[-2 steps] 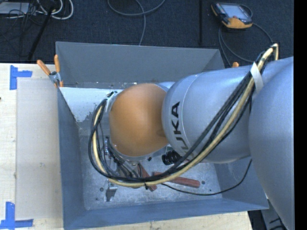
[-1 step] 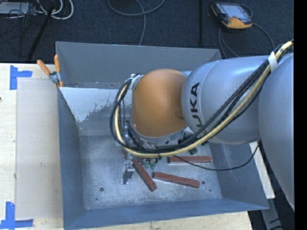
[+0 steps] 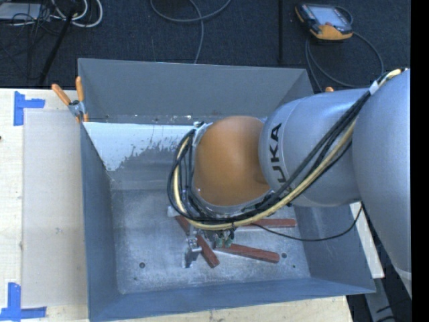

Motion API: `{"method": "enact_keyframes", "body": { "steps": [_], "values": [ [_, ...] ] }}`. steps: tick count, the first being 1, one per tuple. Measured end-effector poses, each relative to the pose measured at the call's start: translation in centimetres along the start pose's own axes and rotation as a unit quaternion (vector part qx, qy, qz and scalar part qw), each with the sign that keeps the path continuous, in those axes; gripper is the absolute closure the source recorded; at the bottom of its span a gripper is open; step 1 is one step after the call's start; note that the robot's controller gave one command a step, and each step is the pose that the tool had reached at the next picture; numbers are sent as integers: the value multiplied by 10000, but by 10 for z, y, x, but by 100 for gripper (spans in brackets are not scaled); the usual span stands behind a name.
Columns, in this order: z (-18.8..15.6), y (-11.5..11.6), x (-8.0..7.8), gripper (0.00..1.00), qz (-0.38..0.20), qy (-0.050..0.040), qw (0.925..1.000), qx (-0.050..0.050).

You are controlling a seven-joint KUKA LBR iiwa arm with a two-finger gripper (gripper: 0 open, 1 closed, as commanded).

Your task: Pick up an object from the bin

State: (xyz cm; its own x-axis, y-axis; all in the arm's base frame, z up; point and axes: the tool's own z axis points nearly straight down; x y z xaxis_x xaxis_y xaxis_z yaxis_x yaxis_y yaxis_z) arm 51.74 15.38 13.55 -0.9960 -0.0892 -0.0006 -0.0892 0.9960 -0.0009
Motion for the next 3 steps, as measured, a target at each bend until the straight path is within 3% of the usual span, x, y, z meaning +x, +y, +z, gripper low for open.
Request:
{"method": "enact_keyframes", "body": {
  "steps": [1, 2, 3],
  "values": [
    [5, -23, -17, 0, -65, 24, 10000, -5],
    [55, -44, -19, 100, -471, -155, 9988, -56],
    [58, -47, -12, 0, -475, -10, 9989, -29]
  ]
}}
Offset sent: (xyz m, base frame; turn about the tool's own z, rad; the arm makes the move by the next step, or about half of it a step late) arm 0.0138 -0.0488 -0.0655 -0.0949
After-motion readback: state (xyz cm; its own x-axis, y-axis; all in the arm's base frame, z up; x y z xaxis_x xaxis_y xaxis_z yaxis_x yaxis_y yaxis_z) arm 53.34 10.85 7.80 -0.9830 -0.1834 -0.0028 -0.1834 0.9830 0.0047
